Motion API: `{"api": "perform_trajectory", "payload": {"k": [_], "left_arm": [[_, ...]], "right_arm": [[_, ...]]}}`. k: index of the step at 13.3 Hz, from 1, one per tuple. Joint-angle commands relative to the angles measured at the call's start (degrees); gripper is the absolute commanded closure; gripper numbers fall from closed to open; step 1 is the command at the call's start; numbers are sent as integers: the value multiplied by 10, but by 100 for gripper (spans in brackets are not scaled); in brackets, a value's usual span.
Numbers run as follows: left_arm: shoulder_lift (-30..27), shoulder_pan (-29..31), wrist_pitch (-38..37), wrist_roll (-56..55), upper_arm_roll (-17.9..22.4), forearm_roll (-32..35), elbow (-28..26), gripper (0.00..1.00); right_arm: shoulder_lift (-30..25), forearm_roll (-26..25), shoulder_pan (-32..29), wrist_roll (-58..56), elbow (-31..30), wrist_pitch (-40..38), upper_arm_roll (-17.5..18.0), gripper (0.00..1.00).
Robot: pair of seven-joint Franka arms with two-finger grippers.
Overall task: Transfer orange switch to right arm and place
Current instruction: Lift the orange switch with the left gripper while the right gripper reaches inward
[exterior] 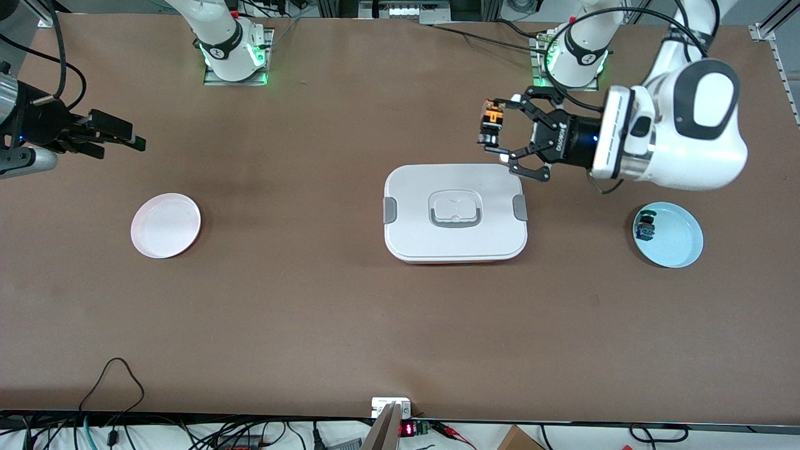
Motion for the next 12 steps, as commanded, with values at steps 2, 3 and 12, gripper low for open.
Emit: {"api": "perform_trajectory", "payload": {"k": [2, 3, 12], "left_arm": [[-33, 10, 10, 110, -16, -80, -63, 100], [-33, 10, 13, 124, -20, -95, -71, 100], [-43, 12, 68, 179, -70, -118, -79, 100]], "right_arm": [[3, 162, -1, -1, -3, -40, 6, 0], [15, 198, -1, -3, -3, -44, 8, 0], [87, 488, 99, 28, -23, 10, 10, 0]]}}
